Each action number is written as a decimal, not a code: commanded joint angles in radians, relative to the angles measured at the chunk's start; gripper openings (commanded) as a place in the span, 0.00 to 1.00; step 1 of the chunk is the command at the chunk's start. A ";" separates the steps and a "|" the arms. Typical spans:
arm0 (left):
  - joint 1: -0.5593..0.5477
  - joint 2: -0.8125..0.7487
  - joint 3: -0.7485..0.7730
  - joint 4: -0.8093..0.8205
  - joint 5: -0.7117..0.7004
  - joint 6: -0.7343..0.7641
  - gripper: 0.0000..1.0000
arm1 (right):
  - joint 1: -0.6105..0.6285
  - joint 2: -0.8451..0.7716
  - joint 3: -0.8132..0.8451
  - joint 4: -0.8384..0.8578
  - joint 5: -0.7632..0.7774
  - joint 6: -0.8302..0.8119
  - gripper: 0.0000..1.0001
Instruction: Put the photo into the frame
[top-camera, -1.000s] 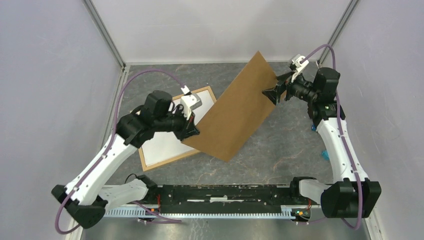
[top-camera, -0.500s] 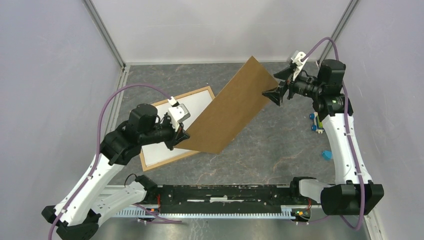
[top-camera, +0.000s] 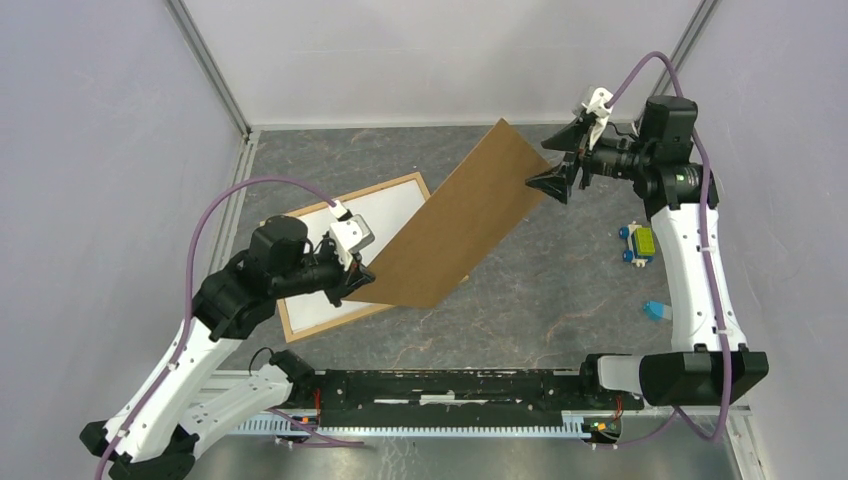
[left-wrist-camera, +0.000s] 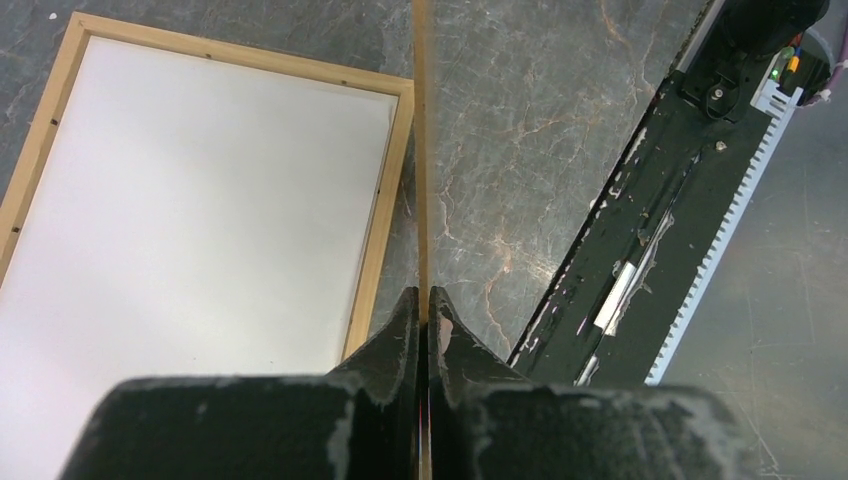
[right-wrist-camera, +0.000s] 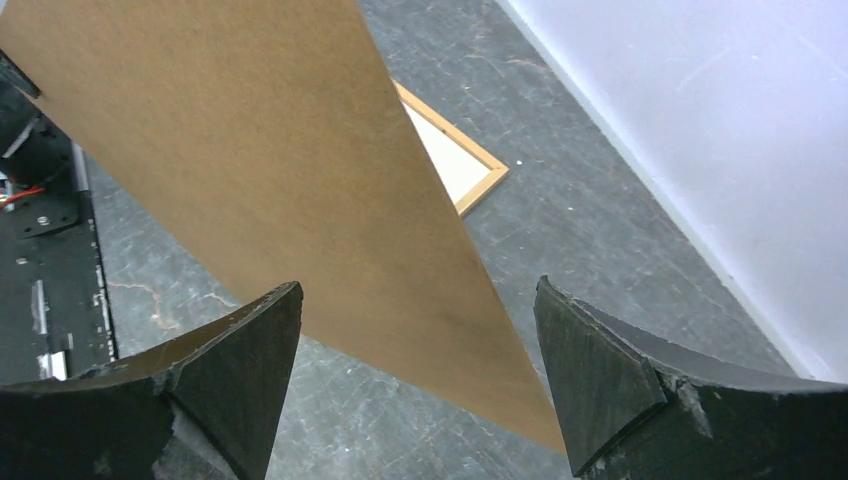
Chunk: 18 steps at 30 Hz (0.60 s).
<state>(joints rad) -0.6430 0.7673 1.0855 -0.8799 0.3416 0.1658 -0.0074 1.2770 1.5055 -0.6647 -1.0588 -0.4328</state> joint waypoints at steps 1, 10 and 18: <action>0.000 -0.035 -0.027 0.028 0.019 0.078 0.02 | 0.000 0.036 0.096 -0.104 -0.073 -0.073 0.91; -0.001 -0.041 0.033 0.023 0.075 0.097 0.02 | 0.000 0.008 0.060 -0.011 -0.168 0.011 0.92; 0.000 0.020 0.204 -0.088 0.033 0.106 0.02 | 0.002 -0.144 -0.322 0.829 -0.386 0.710 0.71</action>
<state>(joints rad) -0.6430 0.7876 1.1938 -0.9535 0.3744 0.2249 -0.0074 1.2346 1.3994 -0.4824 -1.2984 -0.2604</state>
